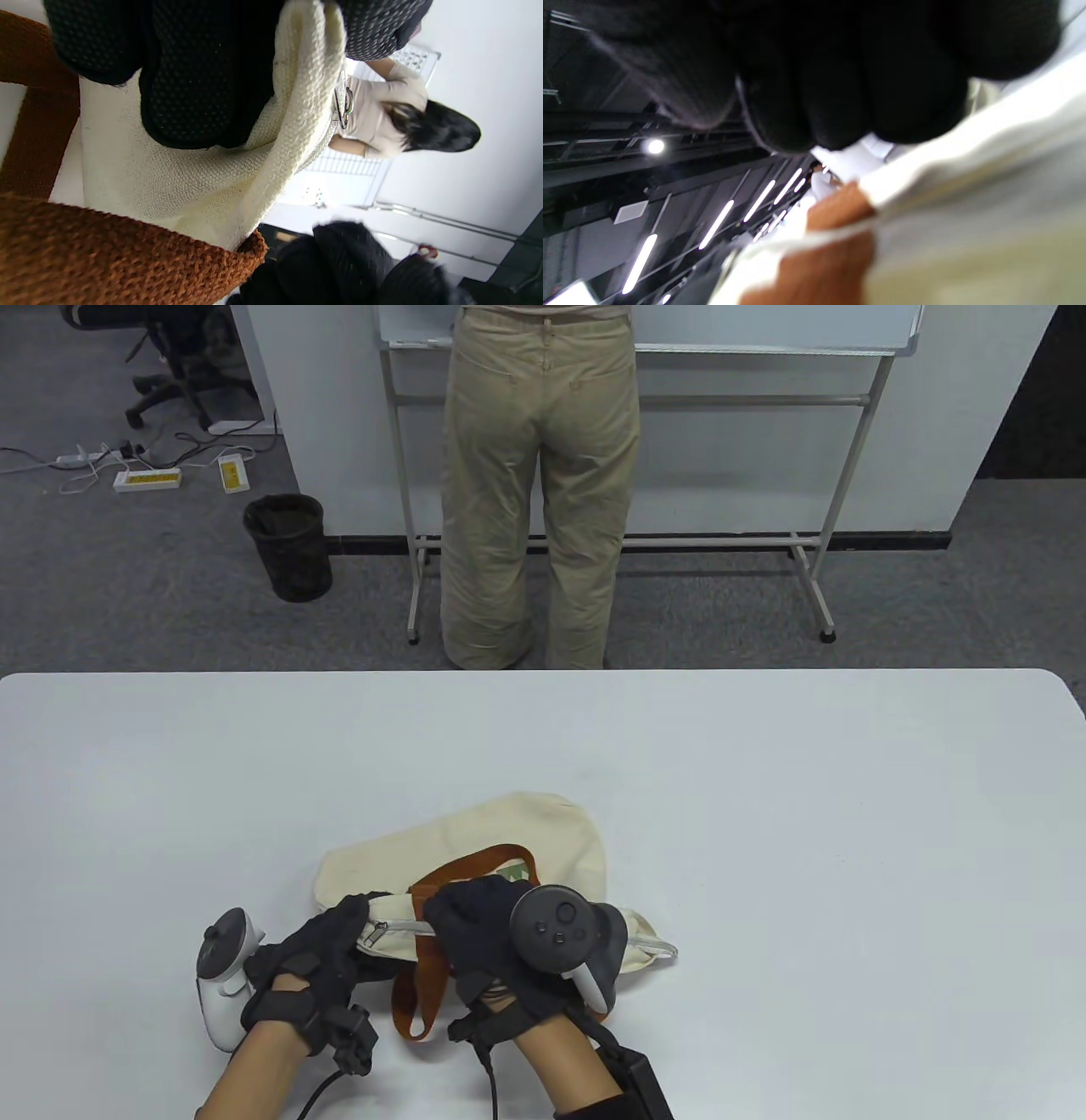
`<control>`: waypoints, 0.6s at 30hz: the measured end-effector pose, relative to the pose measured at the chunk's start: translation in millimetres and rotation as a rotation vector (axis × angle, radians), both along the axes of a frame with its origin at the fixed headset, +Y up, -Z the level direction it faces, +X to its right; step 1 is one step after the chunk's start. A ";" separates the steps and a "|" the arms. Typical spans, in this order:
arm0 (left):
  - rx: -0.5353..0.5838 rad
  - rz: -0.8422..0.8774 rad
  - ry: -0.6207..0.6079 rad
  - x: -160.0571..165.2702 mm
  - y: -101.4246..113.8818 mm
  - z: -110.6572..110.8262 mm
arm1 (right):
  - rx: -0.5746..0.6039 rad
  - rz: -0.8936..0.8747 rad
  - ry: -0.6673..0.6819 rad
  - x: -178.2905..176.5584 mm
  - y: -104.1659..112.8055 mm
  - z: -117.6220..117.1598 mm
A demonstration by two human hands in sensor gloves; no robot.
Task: Unzip the canvas bag
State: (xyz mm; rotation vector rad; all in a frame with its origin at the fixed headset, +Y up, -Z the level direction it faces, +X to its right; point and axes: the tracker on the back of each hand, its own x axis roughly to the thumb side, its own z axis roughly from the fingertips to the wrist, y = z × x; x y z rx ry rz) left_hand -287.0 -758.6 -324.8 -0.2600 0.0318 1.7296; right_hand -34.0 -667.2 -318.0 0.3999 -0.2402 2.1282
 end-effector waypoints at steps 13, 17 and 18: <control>0.080 -0.033 -0.058 17.5 8.5 3.9 | 0.075 0.335 -0.078 -33.1 -0.5 10.2; 0.086 -0.043 -0.060 21.4 8.4 5.7 | 0.041 0.304 -0.053 -30.5 2.4 12.4; 0.090 -0.052 -0.061 22.0 8.4 6.0 | 0.045 0.293 -0.042 -30.8 2.6 12.4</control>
